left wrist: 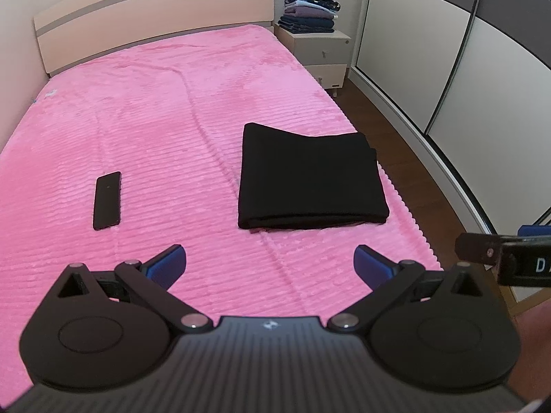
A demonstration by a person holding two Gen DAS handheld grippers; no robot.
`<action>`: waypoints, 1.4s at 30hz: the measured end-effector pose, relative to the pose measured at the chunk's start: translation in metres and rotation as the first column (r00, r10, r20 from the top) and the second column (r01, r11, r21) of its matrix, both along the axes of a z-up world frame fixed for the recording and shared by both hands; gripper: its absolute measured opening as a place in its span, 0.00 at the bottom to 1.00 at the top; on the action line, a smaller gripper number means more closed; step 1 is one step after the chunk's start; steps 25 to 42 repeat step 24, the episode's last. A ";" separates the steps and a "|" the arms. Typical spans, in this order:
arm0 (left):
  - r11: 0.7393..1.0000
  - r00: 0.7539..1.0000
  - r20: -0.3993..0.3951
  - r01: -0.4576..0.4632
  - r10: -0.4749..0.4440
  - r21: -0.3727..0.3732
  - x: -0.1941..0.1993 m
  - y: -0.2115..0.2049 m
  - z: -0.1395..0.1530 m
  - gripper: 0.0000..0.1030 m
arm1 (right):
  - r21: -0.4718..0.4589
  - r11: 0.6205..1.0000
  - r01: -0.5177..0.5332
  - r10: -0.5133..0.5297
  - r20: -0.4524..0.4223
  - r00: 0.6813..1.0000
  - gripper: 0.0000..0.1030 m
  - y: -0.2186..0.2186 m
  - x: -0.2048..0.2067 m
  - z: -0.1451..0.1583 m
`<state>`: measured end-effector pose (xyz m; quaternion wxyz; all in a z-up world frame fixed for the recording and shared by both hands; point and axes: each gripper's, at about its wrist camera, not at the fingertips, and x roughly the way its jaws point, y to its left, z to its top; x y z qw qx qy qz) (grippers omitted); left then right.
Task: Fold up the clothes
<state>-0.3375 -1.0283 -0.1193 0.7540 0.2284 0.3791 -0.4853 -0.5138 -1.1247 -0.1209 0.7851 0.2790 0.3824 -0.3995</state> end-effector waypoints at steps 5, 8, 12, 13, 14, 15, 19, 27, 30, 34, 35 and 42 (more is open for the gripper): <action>1.000 1.000 -0.003 0.013 -0.013 0.004 -0.003 -0.003 0.000 0.99 | -0.007 1.000 0.001 -0.001 -0.004 1.000 1.00 0.000 -0.002 0.001; 1.000 1.000 -0.003 0.017 -0.017 0.002 -0.004 -0.004 0.000 0.99 | -0.007 1.000 0.005 -0.005 -0.001 1.000 1.00 -0.001 -0.004 0.002; 1.000 1.000 0.001 0.023 -0.023 0.001 -0.006 -0.005 0.001 0.99 | -0.006 1.000 0.010 -0.010 0.002 1.000 1.00 -0.002 -0.006 0.002; 1.000 1.000 0.002 0.024 -0.024 0.000 -0.007 -0.005 0.001 0.99 | -0.007 1.000 0.011 -0.011 0.002 1.000 1.00 -0.003 -0.006 0.003; 1.000 1.000 0.003 0.026 -0.026 -0.001 -0.007 -0.006 0.002 0.99 | -0.008 1.000 0.012 -0.012 0.003 1.000 1.00 -0.003 -0.007 0.003; 1.000 1.000 0.004 0.028 -0.028 -0.001 -0.008 -0.006 0.002 0.99 | -0.010 1.000 0.012 -0.012 0.004 1.000 1.00 -0.003 -0.007 0.004; 0.999 0.999 0.011 0.036 -0.036 -0.009 -0.009 -0.009 0.004 0.99 | -0.014 1.000 0.017 -0.017 0.007 1.000 1.00 -0.005 -0.008 0.005; 0.999 0.999 0.016 0.046 -0.046 -0.021 -0.012 -0.010 0.006 0.99 | -0.014 1.000 0.024 -0.024 0.008 1.000 1.00 -0.005 -0.011 0.006; 0.999 0.999 0.016 0.046 -0.046 -0.021 -0.012 -0.010 0.006 0.99 | -0.014 1.000 0.024 -0.024 0.008 1.000 1.00 -0.005 -0.011 0.006; 0.999 0.999 0.016 0.046 -0.046 -0.021 -0.012 -0.010 0.006 0.99 | -0.014 1.000 0.024 -0.024 0.008 1.000 1.00 -0.005 -0.011 0.006; 0.999 0.999 0.016 0.046 -0.046 -0.021 -0.012 -0.010 0.006 0.99 | -0.014 1.000 0.024 -0.024 0.008 1.000 1.00 -0.005 -0.011 0.006; 0.999 0.999 0.016 0.046 -0.046 -0.021 -0.012 -0.010 0.006 0.99 | -0.014 1.000 0.024 -0.024 0.008 1.000 1.00 -0.005 -0.011 0.006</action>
